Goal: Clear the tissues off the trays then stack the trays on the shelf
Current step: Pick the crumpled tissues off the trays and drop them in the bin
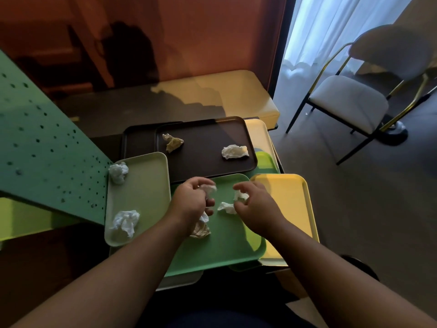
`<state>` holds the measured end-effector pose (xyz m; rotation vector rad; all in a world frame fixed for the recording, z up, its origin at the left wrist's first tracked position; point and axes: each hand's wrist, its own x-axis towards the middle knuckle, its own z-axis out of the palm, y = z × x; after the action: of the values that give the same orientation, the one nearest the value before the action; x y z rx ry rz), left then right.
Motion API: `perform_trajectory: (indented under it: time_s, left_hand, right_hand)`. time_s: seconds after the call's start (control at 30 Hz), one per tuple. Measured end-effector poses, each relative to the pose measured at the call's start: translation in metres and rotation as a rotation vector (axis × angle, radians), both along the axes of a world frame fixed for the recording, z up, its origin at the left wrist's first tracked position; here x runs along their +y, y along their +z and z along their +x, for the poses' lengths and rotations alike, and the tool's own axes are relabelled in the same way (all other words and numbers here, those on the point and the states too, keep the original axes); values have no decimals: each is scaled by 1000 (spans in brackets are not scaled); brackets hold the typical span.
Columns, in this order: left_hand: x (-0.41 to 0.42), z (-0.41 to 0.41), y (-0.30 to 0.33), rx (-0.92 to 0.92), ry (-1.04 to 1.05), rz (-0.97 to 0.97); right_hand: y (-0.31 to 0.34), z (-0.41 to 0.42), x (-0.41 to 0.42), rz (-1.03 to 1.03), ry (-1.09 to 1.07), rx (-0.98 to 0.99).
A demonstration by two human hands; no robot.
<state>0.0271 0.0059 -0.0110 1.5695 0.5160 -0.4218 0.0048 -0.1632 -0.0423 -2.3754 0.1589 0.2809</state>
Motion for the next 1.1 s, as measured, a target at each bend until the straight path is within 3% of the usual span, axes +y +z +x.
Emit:
perform_trajectory:
  time_s: [0.2, 0.27, 0.43, 0.63, 0.83, 1.0, 1.1]
  left_hand:
    - [12, -4, -4, 47, 14, 67]
    - [14, -5, -5, 49, 2, 50]
    - [26, -10, -4, 81, 52, -87]
    - [38, -17, 7, -3, 89, -163]
    - [61, -13, 4, -48, 228, -68]
    - [78, -12, 1, -44, 350, -102]
    - [82, -15, 4, -42, 367, -183]
  right_hand:
    - [-16, 4, 8, -414, 200, 54]
    - [-17, 7, 13, -419, 188, 31]
    - [0, 6, 39, 88, 110, -165]
    - [21, -2, 72, 581, 99, -72]
    - [27, 3, 75, 782, -111, 2]
    - [31, 6, 78, 820, -164, -20]
    - [30, 6, 85, 788, -86, 10]
